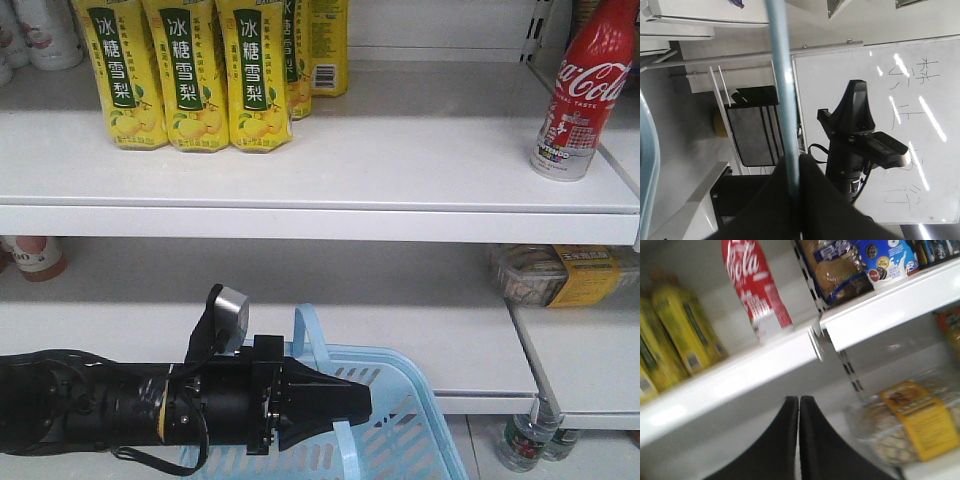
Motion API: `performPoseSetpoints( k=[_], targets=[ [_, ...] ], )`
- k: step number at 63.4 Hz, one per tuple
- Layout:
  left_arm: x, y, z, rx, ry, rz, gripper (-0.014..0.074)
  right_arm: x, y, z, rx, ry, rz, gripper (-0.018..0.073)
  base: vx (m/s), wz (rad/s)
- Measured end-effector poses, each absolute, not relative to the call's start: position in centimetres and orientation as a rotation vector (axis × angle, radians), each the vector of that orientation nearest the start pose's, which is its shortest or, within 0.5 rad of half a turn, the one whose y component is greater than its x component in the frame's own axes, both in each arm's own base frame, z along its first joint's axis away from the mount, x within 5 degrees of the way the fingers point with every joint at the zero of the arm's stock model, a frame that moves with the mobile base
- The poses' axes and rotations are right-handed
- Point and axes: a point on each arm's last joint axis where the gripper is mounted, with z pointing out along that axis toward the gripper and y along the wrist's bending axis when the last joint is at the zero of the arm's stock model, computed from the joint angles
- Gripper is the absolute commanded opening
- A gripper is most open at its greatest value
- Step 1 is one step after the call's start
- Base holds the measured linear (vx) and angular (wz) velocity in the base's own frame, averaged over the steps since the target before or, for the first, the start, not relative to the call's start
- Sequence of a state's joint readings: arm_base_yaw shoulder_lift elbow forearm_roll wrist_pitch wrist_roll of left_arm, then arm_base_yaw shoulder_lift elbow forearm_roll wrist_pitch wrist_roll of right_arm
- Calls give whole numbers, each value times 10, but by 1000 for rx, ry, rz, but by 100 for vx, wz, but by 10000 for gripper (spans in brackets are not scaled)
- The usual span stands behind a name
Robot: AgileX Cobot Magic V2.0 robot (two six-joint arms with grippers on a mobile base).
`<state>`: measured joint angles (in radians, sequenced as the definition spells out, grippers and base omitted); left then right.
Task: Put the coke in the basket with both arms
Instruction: 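Approach and stop in front of the red Coca-Cola bottle, then reach the right gripper toward the red Coca-Cola bottle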
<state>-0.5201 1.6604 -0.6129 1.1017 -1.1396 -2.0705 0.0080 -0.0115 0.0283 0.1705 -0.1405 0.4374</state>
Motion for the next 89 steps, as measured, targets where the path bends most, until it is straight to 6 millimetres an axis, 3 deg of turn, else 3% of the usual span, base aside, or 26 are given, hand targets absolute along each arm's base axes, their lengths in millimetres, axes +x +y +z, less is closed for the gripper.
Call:
performPoseSetpoints(
  k=[6, 13, 21, 27, 35, 43, 49, 59, 79, 89],
  targets=[
    [205, -202, 198, -65, 2270, -2035, -6, 52, -6, 225, 565, 1163, 673, -5, 0, 0],
    [205, -202, 198, -65, 2270, -2035, -6, 49, -6, 239, 564, 1075, 731, -3, 0, 0],
    [205, -202, 198, -65, 2270, -2035, -6, 35, 1, 287, 382, 1107, 614, 39, 0, 0],
    [205, -202, 198, -65, 2270, -2035, -6, 27, 0, 322, 306, 1156, 469, 143, 0, 0],
    [205, -202, 198, -65, 2270, -2035, -6, 25, -2, 361, 240, 1155, 335, 387, 0, 0],
    [205, -202, 198, -65, 2270, -2035, -6, 37, -2, 379, 219, 1180, 295, 593, 0, 0],
    [205, -202, 198, -65, 2270, -2035, -6, 52, 0, 379, 208, 1215, 292, 662, 0, 0],
    [205, -202, 198, -65, 2270, -2035, -6, 76, 2, 386, 168, 1258, 266, 662, 0, 0],
    [205, -202, 198, -65, 2270, -2035, -6, 131, -3, 440, 108, 1366, 72, 633, 0, 0],
    [205, -202, 198, -65, 2270, -2035, -6, 164, 16, 445, -4, 1454, 92, 613, 0, 0]
  ],
)
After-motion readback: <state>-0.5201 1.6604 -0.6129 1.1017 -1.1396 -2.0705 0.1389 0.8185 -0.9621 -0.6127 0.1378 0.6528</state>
